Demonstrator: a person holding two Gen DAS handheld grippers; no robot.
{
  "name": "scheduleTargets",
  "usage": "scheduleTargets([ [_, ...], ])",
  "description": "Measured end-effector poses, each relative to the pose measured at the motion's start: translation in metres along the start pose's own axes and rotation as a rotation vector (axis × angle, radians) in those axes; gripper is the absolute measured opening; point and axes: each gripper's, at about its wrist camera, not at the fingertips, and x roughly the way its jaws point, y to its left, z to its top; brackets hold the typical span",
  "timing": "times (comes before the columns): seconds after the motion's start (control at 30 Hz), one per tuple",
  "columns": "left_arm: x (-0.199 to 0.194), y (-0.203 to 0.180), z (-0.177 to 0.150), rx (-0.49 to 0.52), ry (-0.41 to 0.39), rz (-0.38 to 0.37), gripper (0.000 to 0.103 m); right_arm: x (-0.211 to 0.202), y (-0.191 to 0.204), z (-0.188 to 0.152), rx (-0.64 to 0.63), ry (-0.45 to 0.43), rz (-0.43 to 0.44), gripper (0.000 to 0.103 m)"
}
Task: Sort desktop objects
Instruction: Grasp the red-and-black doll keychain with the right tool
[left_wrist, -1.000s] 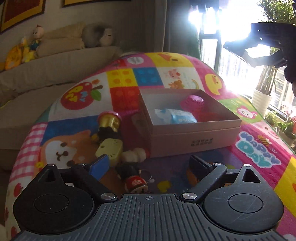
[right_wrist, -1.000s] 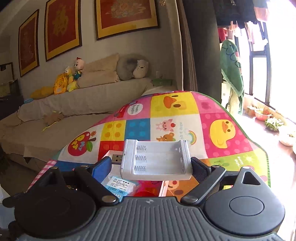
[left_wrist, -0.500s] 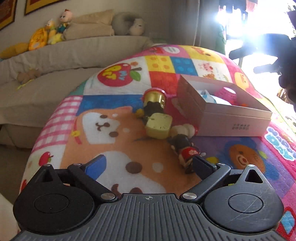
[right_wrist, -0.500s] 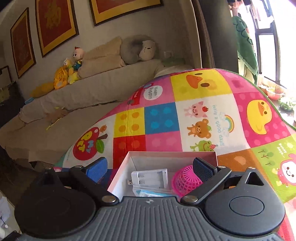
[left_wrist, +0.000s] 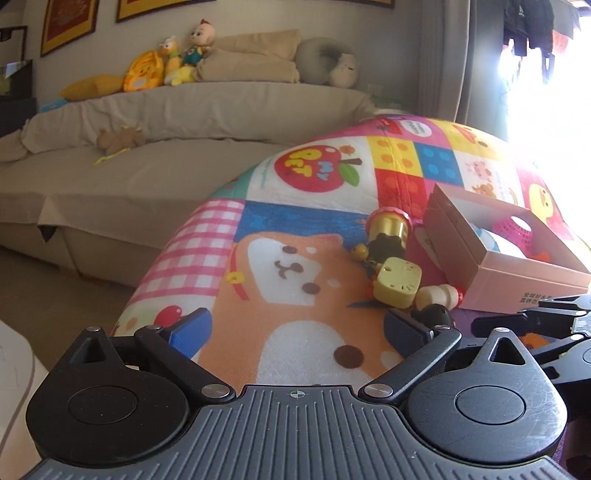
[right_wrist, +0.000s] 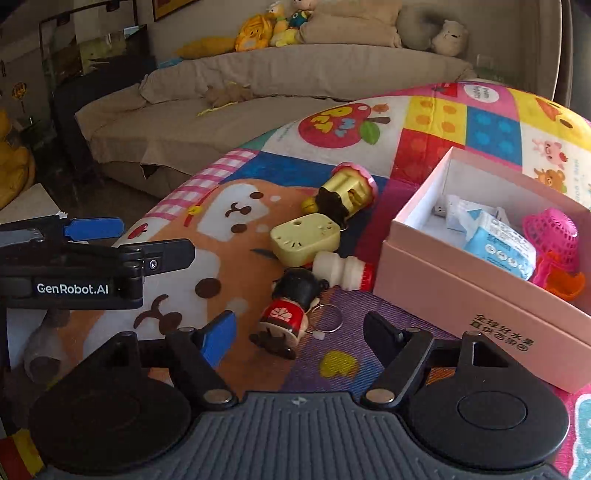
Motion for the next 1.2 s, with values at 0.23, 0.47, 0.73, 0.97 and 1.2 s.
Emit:
scheduleTargets([
  [0.23, 0.001, -0.012, -0.001, 0.014, 0.019, -0.033, 0.102, -0.007, -0.018, -0.006, 0.066, 0.051, 0.04, 0.042],
  [0.47, 0.009, -0.049, -0.004, 0.113, 0.034, -0.141, 0.102, -0.065, -0.078, -0.048, 0.164, 0.028, -0.106, 0.042],
  [0.73, 0.042, -0.1, 0.003, 0.144, 0.033, -0.188, 0.102, -0.103, -0.143, -0.092, 0.357, -0.06, -0.275, 0.076],
  [0.97, 0.067, -0.12, 0.004, 0.192, 0.067, -0.174, 0.083, -0.108, -0.149, -0.104, 0.396, -0.136, -0.32, 0.097],
  [1.2, 0.08, -0.119, 0.006, 0.207, 0.099, -0.176, 0.059, -0.107, -0.156, -0.107, 0.447, -0.138, -0.306, 0.099],
])
